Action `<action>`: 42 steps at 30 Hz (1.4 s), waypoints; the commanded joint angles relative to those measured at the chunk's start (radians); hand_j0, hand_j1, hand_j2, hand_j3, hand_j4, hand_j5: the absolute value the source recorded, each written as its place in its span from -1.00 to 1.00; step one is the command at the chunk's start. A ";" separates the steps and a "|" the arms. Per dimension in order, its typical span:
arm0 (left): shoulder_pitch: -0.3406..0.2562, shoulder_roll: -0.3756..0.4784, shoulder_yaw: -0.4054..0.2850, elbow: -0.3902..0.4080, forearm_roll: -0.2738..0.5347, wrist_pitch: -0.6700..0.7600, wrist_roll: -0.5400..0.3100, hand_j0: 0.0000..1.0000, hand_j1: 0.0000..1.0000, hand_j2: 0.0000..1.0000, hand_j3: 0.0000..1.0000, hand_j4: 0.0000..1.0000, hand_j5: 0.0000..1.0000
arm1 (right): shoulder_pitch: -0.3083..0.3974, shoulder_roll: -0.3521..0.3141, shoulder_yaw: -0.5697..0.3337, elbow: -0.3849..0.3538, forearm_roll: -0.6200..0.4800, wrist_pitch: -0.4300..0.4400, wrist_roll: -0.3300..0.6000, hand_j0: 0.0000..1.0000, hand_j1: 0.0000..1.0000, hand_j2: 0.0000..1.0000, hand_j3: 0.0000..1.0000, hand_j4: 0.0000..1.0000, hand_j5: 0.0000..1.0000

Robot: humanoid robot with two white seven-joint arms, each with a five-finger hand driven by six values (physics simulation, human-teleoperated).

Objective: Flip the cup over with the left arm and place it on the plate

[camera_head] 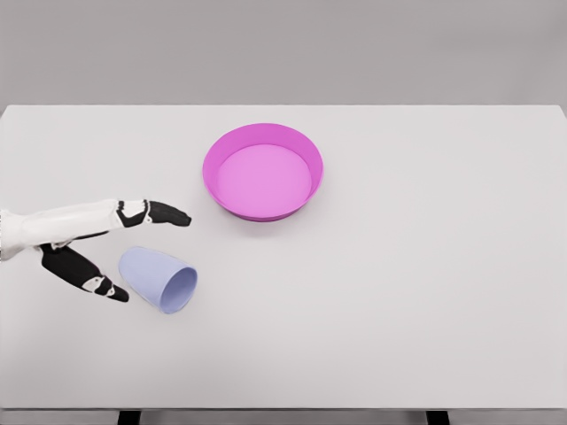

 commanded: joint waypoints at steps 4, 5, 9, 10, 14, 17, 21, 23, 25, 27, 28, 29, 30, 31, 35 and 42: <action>0.006 0.000 -0.008 0.000 0.001 0.002 0.000 1.00 1.00 1.00 1.00 1.00 1.00 | 0.005 0.000 0.001 0.008 0.000 0.001 0.000 1.00 1.00 1.00 1.00 1.00 1.00; 0.006 0.000 -0.008 0.000 0.001 0.002 0.000 1.00 1.00 1.00 1.00 1.00 1.00 | 0.005 0.000 0.001 0.003 0.000 0.001 -0.001 1.00 1.00 1.00 1.00 1.00 1.00; 0.004 -0.013 -0.005 0.000 -0.079 0.002 0.000 1.00 1.00 1.00 1.00 1.00 1.00 | 0.005 0.000 0.000 0.005 0.000 0.001 -0.001 1.00 1.00 1.00 1.00 1.00 1.00; 0.003 -0.017 -0.008 0.001 -0.107 0.002 0.000 1.00 1.00 1.00 1.00 1.00 1.00 | 0.005 0.000 -0.002 0.005 0.000 0.001 -0.001 1.00 1.00 1.00 1.00 1.00 1.00; 0.024 -0.059 -0.008 0.010 -0.162 0.002 0.000 1.00 1.00 1.00 1.00 1.00 1.00 | 0.005 0.000 0.000 0.005 0.000 0.001 0.000 1.00 1.00 1.00 1.00 1.00 1.00; 0.037 -0.095 0.000 0.019 -0.223 0.002 0.000 1.00 1.00 1.00 1.00 1.00 1.00 | 0.005 0.000 -0.002 0.003 0.000 0.001 -0.001 1.00 1.00 1.00 1.00 1.00 1.00; 0.029 -0.108 0.008 0.092 -0.223 0.002 0.000 1.00 1.00 1.00 1.00 1.00 1.00 | 0.005 0.000 -0.002 0.005 0.000 0.001 -0.001 1.00 1.00 1.00 1.00 1.00 1.00; 0.029 -0.128 0.005 0.127 -0.234 0.002 0.000 1.00 1.00 1.00 1.00 1.00 1.00 | 0.005 0.000 0.000 0.005 0.000 0.001 -0.001 1.00 1.00 1.00 1.00 1.00 1.00; 0.030 -0.129 0.006 0.128 -0.264 0.002 0.000 1.00 1.00 1.00 1.00 1.00 1.00 | 0.005 0.000 -0.002 0.005 0.000 0.001 -0.001 1.00 1.00 1.00 1.00 1.00 1.00; 0.029 -0.135 0.008 0.127 -0.304 0.002 0.000 1.00 1.00 1.00 1.00 1.00 1.00 | 0.003 0.000 -0.002 0.005 0.000 0.001 -0.001 1.00 1.00 1.00 1.00 1.00 1.00; 0.032 -0.134 0.008 0.125 -0.306 0.002 0.000 1.00 1.00 1.00 1.00 1.00 1.00 | 0.005 0.000 -0.002 0.005 0.000 0.001 -0.001 1.00 1.00 1.00 1.00 1.00 1.00; 0.033 -0.132 0.008 0.122 -0.306 0.002 0.000 1.00 1.00 1.00 1.00 1.00 1.00 | 0.005 0.000 -0.002 0.005 0.000 0.001 -0.001 1.00 1.00 1.00 1.00 1.00 1.00; 0.032 -0.134 0.008 0.122 -0.306 0.002 0.000 1.00 1.00 1.00 1.00 1.00 1.00 | 0.005 0.000 -0.002 0.003 0.000 0.001 -0.001 1.00 1.00 1.00 1.00 1.00 1.00; 0.032 -0.135 0.008 0.121 -0.306 0.002 0.000 1.00 1.00 1.00 1.00 1.00 1.00 | 0.003 0.000 -0.002 0.005 0.000 0.001 -0.001 1.00 1.00 1.00 1.00 1.00 1.00; 0.027 -0.138 0.009 0.124 -0.300 0.002 0.000 1.00 1.00 1.00 1.00 1.00 1.00 | 0.005 0.000 -0.002 0.003 0.000 0.001 -0.001 1.00 1.00 1.00 1.00 1.00 1.00; 0.018 -0.166 0.003 0.167 -0.306 0.002 0.000 1.00 1.00 1.00 1.00 1.00 1.00 | 0.005 0.000 -0.002 0.005 0.000 0.001 -0.001 1.00 1.00 1.00 1.00 1.00 1.00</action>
